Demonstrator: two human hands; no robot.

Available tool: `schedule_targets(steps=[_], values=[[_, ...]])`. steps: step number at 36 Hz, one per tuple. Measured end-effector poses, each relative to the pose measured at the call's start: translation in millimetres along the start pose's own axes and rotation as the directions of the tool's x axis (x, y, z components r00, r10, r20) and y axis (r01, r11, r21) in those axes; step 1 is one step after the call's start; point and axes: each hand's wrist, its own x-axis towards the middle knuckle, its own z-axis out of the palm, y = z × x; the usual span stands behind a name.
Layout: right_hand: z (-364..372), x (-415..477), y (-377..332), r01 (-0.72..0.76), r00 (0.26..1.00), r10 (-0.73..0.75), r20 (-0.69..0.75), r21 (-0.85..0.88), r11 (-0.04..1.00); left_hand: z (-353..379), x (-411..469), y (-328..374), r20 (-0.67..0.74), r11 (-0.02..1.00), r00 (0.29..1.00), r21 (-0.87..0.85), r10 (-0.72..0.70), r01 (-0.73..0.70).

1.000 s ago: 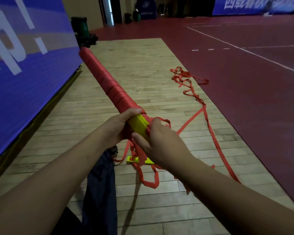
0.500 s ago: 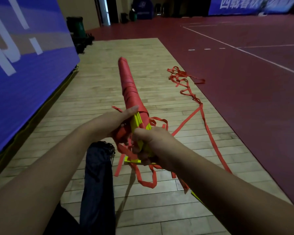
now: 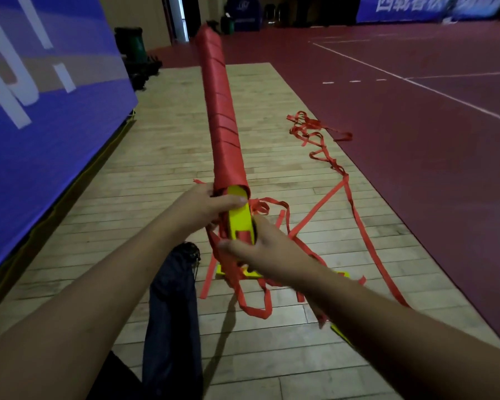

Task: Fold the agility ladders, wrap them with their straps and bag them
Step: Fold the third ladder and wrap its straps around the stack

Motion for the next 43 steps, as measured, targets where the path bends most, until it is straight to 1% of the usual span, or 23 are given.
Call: schedule_targets(steps=[1,3,5,7,9,11,13,14,15,16,18,20,21,23,25,28,31,34,37,38,40,42,43], values=[[-8.7,2.9,-2.9,-0.013,1.000,0.012,0.017,0.055,0.998,-5.3,-1.8,1.2,0.027,1.000,1.000,-0.031,0.005,-0.005],[-27.4,9.8,-10.1,-0.058,0.997,0.071,-0.030,0.306,0.950,-7.3,-6.6,2.9,0.103,0.998,0.994,-0.064,0.031,-0.024],[-45.2,15.4,-15.0,-0.093,0.984,0.159,-0.078,0.537,0.838,0.4,-12.2,3.4,0.200,0.995,0.980,-0.095,0.009,0.010],[-56.7,18.4,-13.0,-0.090,0.981,0.183,-0.066,0.678,0.729,14.5,-17.6,3.4,0.309,0.983,0.951,-0.167,-0.024,0.079],[-59.0,19.7,-6.2,-0.093,0.987,0.158,0.001,0.814,0.573,30.9,-21.9,5.4,0.400,0.958,0.915,-0.240,-0.052,0.160],[-55.0,21.3,-0.4,-0.096,0.993,0.106,0.061,0.926,0.366,44.4,-26.0,6.0,0.480,0.930,0.875,-0.289,-0.067,0.229],[-51.8,21.8,0.8,-0.063,0.997,0.055,0.056,0.987,0.147,54.3,-30.5,7.3,0.536,0.900,0.841,-0.326,-0.075,0.288],[-51.7,22.8,0.8,-0.045,0.998,0.050,0.041,0.995,0.090,56.1,-31.8,7.4,0.543,0.878,0.834,-0.349,-0.096,0.328],[-52.4,24.1,-1.1,-0.036,0.997,0.070,0.030,0.996,0.081,55.2,-33.6,9.5,0.540,0.857,0.833,-0.367,-0.120,0.361],[-55.1,24.8,-0.8,-0.033,0.994,0.106,0.022,0.994,0.104,54.9,-32.9,9.2,0.542,0.847,0.829,-0.368,-0.139,0.383],[-61.8,24.8,-0.5,-0.058,0.984,0.179,0.021,0.977,0.203,53.4,-29.2,9.5,0.558,0.888,0.813,-0.275,-0.165,0.368],[-65.3,22.8,0.6,-0.119,0.970,0.237,0.050,0.951,0.286,51.3,-24.5,7.9,0.540,0.957,0.817,-0.067,-0.204,0.283],[-65.9,20.4,2.1,-0.144,0.966,0.252,0.055,0.925,0.352,50.3,-22.4,7.0,0.530,0.971,0.817,0.060,-0.228,0.232],[-66.3,17.3,8.6,-0.172,0.962,0.272,0.030,0.839,0.516,47.6,-19.1,5.3,0.528,0.954,0.809,0.268,-0.259,0.131],[-65.0,15.2,13.7,-0.157,0.959,0.279,-0.047,0.732,0.663,46.3,-15.9,2.8,0.541,0.941,0.802,0.329,-0.252,0.074],[-63.7,19.5,19.5,-0.088,0.935,0.265,-0.235,0.570,0.817,57.0,-17.9,7.7,0.536,0.959,0.812,0.268,-0.231,0.096],[-66.7,23.7,21.5,-0.031,0.880,0.227,-0.417,0.427,0.904,81.3,-26.4,16.5,0.481,0.924,0.862,0.380,-0.159,-0.041],[-67.0,24.4,22.2,0.043,0.860,0.186,-0.476,0.430,0.902,102.2,-32.7,14.5,0.360,0.851,0.931,0.503,-0.051,-0.148],[-70.9,23.1,18.1,0.056,0.870,0.213,-0.445,0.518,0.854,102.4,-29.0,14.0,0.347,0.885,0.937,0.448,-0.043,-0.125],[-74.4,22.1,15.4,0.075,0.878,0.217,-0.427,0.569,0.819,97.2,-27.6,16.1,0.373,0.919,0.926,0.382,-0.056,-0.098],[-82.2,17.5,9.0,0.127,0.907,0.193,-0.374,0.680,0.722,85.8,-28.2,22.0,0.464,0.988,0.885,0.150,-0.046,-0.028],[-85.1,12.3,1.7,0.131,0.959,0.134,-0.248,0.815,0.565,77.4,-31.9,24.6,0.541,0.996,0.841,-0.086,0.025,0.026],[-84.0,9.3,-1.8,0.102,0.984,0.083,-0.160,0.873,0.477,75.8,-33.6,23.8,0.571,0.988,0.819,-0.150,0.054,0.040]])
